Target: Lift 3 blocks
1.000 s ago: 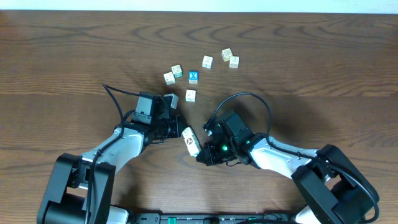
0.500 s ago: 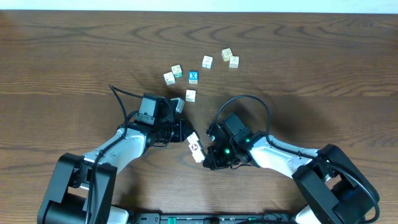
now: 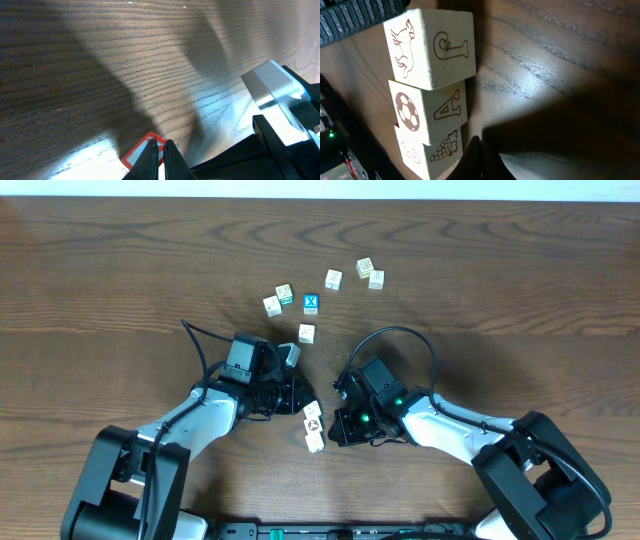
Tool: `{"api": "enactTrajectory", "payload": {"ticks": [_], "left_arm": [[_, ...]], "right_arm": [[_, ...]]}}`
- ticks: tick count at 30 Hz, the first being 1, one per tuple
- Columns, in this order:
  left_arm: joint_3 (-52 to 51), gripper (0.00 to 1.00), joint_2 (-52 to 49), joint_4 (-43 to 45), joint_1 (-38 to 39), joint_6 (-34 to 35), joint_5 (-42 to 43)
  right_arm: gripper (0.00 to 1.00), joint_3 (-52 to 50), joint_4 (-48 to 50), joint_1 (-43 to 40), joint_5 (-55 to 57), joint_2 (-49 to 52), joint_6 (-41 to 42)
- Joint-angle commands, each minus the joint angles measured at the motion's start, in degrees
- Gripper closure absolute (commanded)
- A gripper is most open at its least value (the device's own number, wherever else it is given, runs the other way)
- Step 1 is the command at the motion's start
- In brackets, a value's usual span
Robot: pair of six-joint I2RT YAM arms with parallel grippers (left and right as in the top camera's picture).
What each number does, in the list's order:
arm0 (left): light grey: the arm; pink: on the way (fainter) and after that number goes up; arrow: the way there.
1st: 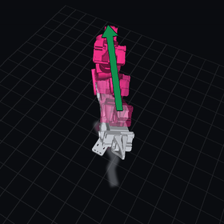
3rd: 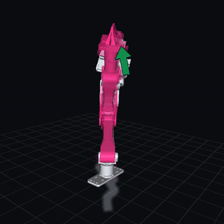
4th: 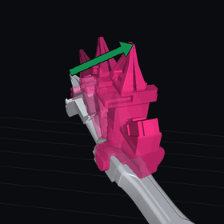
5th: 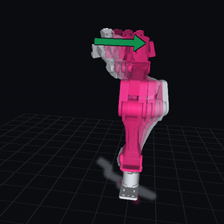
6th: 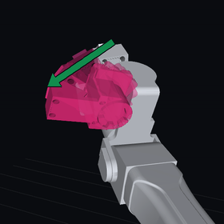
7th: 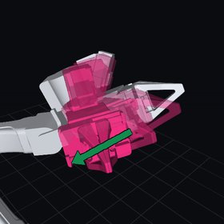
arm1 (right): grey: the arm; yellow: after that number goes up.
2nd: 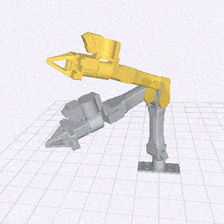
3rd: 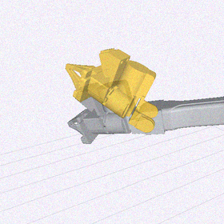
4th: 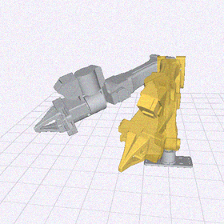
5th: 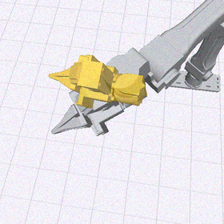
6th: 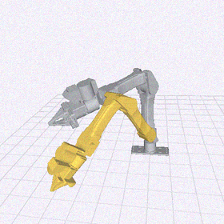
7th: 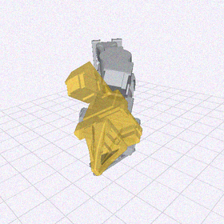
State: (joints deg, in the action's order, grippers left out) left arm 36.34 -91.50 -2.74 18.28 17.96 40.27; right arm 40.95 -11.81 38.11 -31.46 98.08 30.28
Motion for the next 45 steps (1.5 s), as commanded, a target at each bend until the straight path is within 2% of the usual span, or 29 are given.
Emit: {"api": "enactTrajectory", "payload": {"ticks": [1,9,11,16,21,24,27,35,40,45], "left_arm": [[-0.48,0.92,-0.44,-0.13,0.09,-0.76,-0.98],[-0.39,0.88,-0.44,1.49,-2.6,-0.72,-3.67],[-0.33,0.83,-0.44,2.23,-3.98,-0.72,-3.67],[0.39,0.83,-0.44,2.64,-8.04,-0.74,-3.67],[0.44,0.83,-0.44,2.84,-12.39,-0.74,-3.65],[0.44,0.93,-0.44,2.8,-15.43,-0.76,-3.5],[0.44,0.93,-0.42,2.49,-16.76,-0.76,-3.34],[0.42,0.93,-0.42,-5.35,-16.96,-1.44,-3.1],[0.42,0.93,-0.44,-10.82,-16.92,-3.67,-1.68],[0.42,0.93,-0.44,-13.14,-16.81,-8.61,2.62]], "right_arm": [[0.99,0.72,-1.62,-1.05,3.1,-0.57,-1.25],[0.99,0.72,-1.42,-1.07,3.17,-0.57,-1.22],[0.99,0.72,-1.44,-1.07,3.17,-0.57,-1.25],[0.99,0.72,-2.14,-1.25,4.48,-0.57,-1.2],[0.99,0.72,-7.17,-4.17,8.24,-0.59,-0.13],[0.99,0.72,-11.54,-8.46,8.48,-0.59,-0.59],[0.99,0.72,-13.22,-10.69,5.6,-0.79,-3.52],[0.99,0.72,-17.0,-9.57,3.82,-1.07,-4.46],[0.99,0.72,-17.14,-9.57,5.2,-1.07,-4.76],[0.99,0.7,-18.47,-8.09,1.38,-1.07,-6.8]]}}
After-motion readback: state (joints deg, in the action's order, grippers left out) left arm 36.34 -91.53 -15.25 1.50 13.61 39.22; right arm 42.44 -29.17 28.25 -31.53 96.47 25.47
